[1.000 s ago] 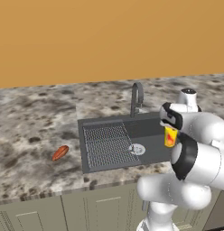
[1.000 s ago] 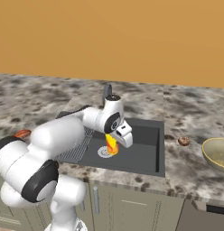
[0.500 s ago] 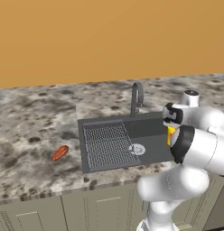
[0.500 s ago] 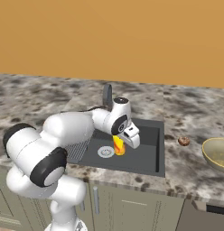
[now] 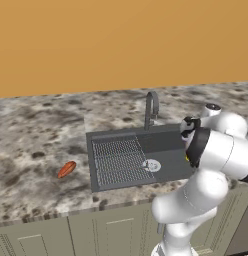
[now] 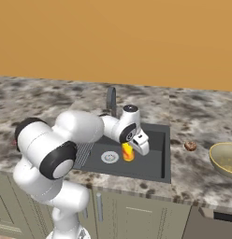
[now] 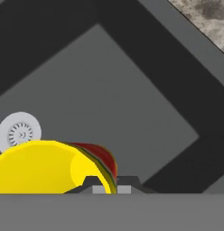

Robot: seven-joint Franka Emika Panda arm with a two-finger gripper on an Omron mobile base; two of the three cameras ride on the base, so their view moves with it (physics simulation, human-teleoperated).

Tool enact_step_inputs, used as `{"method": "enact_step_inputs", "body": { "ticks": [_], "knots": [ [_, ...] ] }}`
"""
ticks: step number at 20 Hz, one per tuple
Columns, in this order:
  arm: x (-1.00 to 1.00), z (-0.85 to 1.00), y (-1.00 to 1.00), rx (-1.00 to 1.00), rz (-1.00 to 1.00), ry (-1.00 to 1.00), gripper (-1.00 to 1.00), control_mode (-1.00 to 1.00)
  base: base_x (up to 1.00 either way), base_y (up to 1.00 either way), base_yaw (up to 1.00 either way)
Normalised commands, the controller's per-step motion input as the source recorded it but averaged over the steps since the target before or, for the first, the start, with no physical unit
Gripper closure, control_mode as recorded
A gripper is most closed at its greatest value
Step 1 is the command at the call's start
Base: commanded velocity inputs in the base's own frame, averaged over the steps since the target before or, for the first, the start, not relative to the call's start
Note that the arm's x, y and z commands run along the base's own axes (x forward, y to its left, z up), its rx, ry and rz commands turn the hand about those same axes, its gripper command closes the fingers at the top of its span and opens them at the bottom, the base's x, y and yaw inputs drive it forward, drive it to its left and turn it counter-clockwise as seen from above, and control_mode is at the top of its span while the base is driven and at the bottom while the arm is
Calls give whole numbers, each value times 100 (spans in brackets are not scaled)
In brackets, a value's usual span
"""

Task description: Remove the sweet potato and mushroom from the sink. Then move the bowl and cup from the counter to the sink for washing.

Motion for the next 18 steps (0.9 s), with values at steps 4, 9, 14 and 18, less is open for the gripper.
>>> {"method": "enact_step_inputs", "body": {
  "ticks": [4, 9, 14, 18],
  "knots": [
    [24, -17, -10, 0, -9, 0, 100, -100, 0, 0, 0],
    [24, -17, -7, 0, -10, -2, 100, -100, 0, 0, 0],
    [23, -20, -7, 0, -13, -1, 100, -100, 0, 0, 0],
    [20, -24, -8, 0, -13, 0, 100, -100, 0, 0, 0]
  ]
}}
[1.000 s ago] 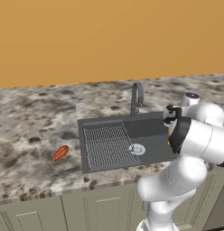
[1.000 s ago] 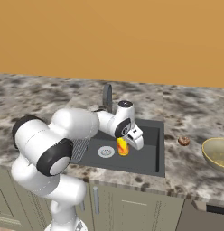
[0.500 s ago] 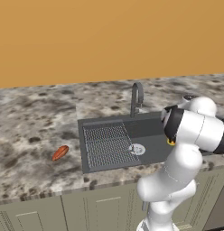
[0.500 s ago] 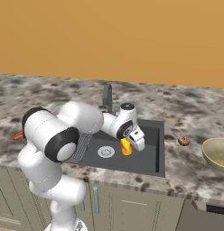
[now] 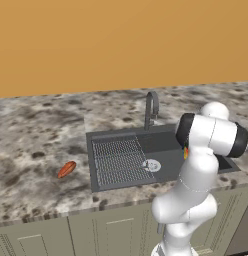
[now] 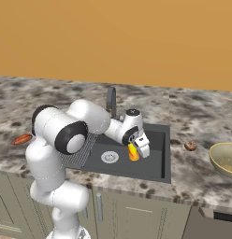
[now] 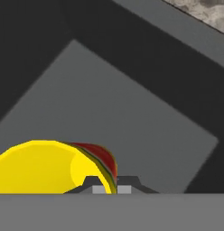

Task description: Remove the sweet potato and mushroom from the sink. Then move the bowl and cup from the counter to the sink for washing.

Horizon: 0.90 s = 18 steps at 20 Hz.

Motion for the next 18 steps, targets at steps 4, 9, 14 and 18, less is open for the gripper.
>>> {"method": "enact_step_inputs", "body": {
  "ticks": [4, 9, 14, 18],
  "knots": [
    [22, -23, -10, 0, -12, 0, 100, -100, 0, 0, 0],
    [23, -23, -8, 0, -11, -1, 100, -100, 0, 0, 0],
    [23, -21, -9, 0, -11, -5, 100, -100, 0, 0, 0],
    [20, -23, -11, 0, -11, -8, 100, -100, 0, 0, 0]
  ]
}}
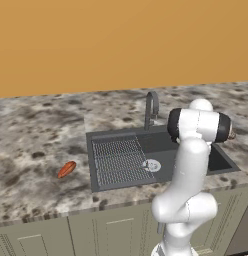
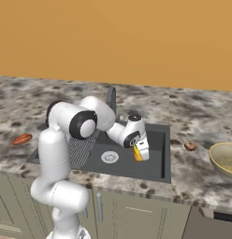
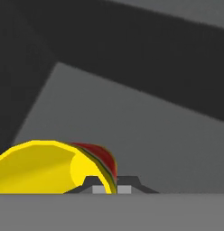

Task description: Remove the sweet potato and mushroom from the sink. Then move the bowl and cup from the counter to the sink for washing.

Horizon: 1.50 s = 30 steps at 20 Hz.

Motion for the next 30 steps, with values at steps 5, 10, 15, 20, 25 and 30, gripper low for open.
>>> {"method": "enact_step_inputs", "body": {
  "ticks": [5, 10, 15, 20, 25, 30],
  "knots": [
    [20, -21, -15, 0, -13, -8, 100, -100, 0, 0, 0],
    [20, -19, -17, 0, -14, -7, 100, -100, 0, 0, 0],
    [21, -14, -14, 0, -12, -4, 100, -100, 0, 0, 0],
    [22, -9, -10, 0, -10, 0, 100, -100, 0, 0, 0],
    [24, -7, -6, 0, -8, 0, 100, -100, 0, 0, 0],
    [28, -8, -5, 0, -7, 0, 100, -100, 0, 0, 0]
  ]
}}
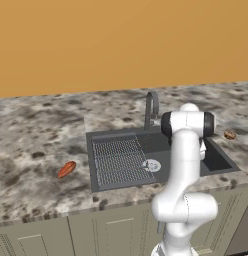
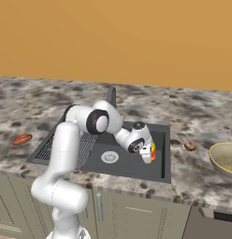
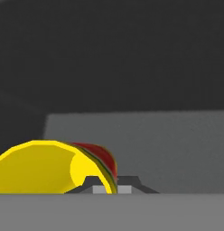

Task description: Remove the sweet potato and mushroom from the sink. Then move the bowl and cup from the counter to the sink for washing.

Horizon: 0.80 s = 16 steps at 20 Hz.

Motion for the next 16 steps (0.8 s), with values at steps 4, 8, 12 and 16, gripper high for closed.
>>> {"method": "enact_step_inputs", "body": {
  "ticks": [4, 8, 12, 16],
  "knots": [
    [27, -9, -7, 0, -6, 0, 100, -100, 0, 0, 0],
    [23, -10, -9, 0, -6, 0, 100, -100, 0, 0, 0],
    [18, -13, -10, 0, -6, 0, 100, -100, 0, 0, 0],
    [17, -15, -11, 0, -6, 0, 100, -100, 0, 0, 0]
  ]
}}
